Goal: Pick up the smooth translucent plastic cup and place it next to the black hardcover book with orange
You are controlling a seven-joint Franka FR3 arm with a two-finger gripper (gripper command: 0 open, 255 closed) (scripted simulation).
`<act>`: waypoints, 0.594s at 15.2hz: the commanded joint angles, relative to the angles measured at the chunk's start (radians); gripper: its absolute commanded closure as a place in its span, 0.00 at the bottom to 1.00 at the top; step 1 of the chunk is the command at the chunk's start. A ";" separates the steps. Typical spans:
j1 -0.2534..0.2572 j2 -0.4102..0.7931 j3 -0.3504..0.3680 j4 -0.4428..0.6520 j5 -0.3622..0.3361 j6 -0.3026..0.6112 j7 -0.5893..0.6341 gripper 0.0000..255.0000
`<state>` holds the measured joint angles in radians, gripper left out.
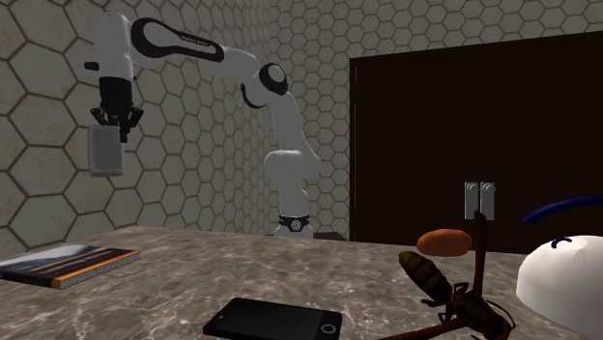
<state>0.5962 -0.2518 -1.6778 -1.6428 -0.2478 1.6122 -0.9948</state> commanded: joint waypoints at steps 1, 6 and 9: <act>-0.003 -0.003 -0.003 -0.029 -0.005 0.030 0.001 1.00; -0.019 -0.005 0.000 -0.099 -0.009 0.097 0.006 1.00; -0.020 -0.010 -0.006 -0.137 -0.016 0.136 0.011 1.00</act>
<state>0.5780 -0.2609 -1.6831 -1.7677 -0.2622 1.7350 -0.9851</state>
